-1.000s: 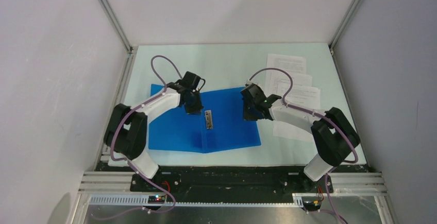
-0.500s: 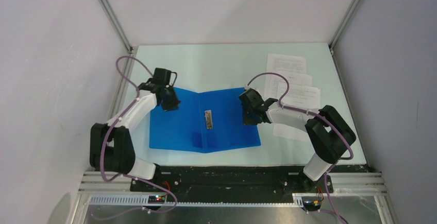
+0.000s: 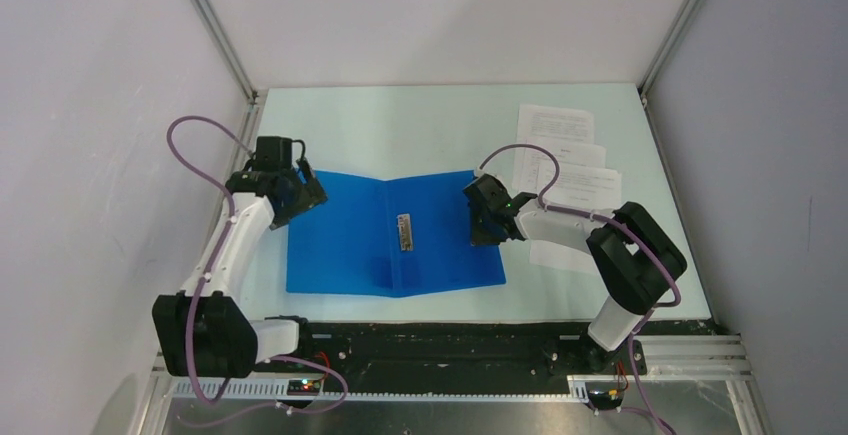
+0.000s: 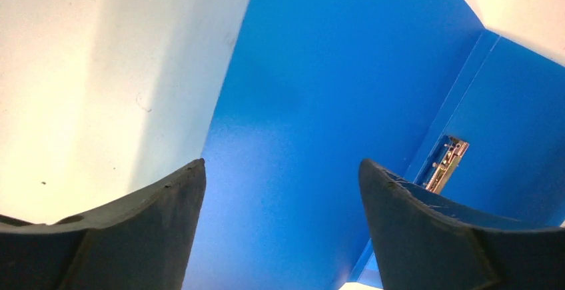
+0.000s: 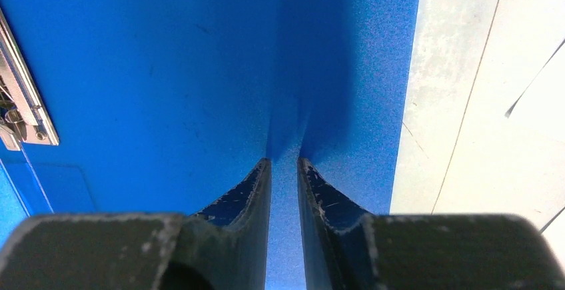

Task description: Put the files into the folder

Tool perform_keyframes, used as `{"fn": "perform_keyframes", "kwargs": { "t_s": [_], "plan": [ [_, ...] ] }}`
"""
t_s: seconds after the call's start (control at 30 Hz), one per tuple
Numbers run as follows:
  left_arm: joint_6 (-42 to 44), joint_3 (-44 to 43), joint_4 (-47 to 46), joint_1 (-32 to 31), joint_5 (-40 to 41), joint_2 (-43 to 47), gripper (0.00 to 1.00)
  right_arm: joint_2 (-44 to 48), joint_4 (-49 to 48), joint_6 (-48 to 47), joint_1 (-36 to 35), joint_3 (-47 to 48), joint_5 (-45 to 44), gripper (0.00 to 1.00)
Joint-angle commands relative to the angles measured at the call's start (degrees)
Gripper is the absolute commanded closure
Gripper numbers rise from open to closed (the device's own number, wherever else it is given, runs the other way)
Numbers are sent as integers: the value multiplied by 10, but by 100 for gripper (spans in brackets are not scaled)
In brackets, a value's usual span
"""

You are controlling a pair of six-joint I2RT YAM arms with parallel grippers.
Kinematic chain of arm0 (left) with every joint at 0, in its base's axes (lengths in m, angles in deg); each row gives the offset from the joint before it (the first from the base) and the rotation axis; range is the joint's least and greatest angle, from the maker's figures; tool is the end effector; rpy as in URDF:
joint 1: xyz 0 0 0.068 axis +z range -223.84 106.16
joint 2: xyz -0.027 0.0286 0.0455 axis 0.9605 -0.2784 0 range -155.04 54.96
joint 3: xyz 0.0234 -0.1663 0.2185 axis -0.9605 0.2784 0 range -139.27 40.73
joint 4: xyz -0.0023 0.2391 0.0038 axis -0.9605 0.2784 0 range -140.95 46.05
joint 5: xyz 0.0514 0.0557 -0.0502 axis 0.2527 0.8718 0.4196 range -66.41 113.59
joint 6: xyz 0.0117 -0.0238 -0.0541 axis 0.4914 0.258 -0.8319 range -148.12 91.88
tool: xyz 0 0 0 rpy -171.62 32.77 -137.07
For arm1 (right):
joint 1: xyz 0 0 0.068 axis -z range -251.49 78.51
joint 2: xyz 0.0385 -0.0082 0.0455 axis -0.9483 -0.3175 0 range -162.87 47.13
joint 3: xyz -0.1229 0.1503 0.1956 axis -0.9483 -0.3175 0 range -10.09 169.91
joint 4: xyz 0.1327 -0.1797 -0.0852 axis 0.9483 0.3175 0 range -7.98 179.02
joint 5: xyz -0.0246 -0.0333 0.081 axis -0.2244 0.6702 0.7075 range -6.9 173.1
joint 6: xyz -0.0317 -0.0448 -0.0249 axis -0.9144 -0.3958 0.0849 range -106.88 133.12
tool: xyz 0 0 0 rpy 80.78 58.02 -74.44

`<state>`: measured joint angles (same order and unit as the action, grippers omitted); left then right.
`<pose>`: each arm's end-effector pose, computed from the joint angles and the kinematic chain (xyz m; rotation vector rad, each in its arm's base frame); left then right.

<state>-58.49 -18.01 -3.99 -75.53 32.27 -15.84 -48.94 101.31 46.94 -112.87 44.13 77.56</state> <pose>0.2218 0.0002 0.2767 -0.6920 2.4878 -0.0091 0.2355 0.2017 0.1724 -0.1426 2.6638 0.3163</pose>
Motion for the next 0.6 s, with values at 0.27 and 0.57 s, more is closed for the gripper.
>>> {"fn": "perform_keyframes", "kwargs": {
  "t_s": [0.27, 0.57],
  "plan": [
    [45, -4, 35, 33, -15, 34, 0, -12, -17, -3, -4, -2, 9, 74],
    [71, -5, 29, 39, -231, -3, 22, -12, -19, -6, -4, -2, 13, 73]
  ]
}}
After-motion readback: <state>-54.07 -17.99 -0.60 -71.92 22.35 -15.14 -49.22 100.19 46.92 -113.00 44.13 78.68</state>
